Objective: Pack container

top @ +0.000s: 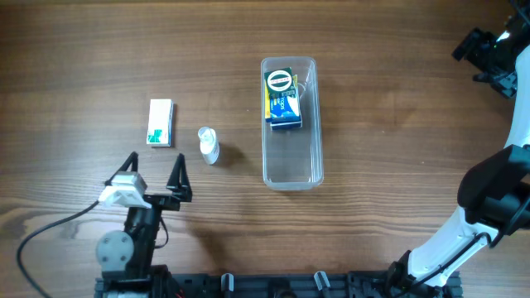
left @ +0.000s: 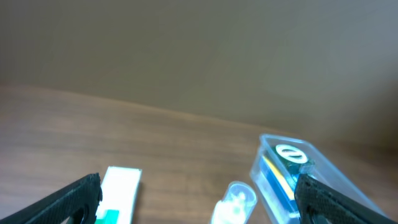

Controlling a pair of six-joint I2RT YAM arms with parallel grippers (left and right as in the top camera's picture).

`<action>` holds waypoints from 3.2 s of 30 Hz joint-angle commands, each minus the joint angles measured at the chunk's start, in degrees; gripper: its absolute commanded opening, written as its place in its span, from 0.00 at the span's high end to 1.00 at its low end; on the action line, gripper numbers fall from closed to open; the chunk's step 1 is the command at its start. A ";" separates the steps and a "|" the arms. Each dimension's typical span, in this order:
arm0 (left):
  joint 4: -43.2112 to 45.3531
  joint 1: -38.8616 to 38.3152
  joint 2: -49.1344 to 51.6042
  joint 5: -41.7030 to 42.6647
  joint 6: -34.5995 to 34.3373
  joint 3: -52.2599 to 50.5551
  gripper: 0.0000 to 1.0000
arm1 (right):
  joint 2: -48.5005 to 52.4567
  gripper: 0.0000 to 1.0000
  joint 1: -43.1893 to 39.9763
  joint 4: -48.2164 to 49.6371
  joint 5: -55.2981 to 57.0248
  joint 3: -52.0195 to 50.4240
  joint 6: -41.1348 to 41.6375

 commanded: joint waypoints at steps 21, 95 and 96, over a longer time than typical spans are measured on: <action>-38.16 10.80 61.07 -2.16 5.14 57.37 0.00 | 0.72 0.00 0.09 0.26 0.74 0.13 0.70; -21.70 4.63 107.51 -3.15 21.44 57.94 0.00 | 0.72 0.00 0.09 6.67 0.72 0.13 0.70; -21.86 4.63 107.60 -3.15 21.44 57.94 0.00 | 0.72 0.00 0.09 6.69 0.74 0.13 0.72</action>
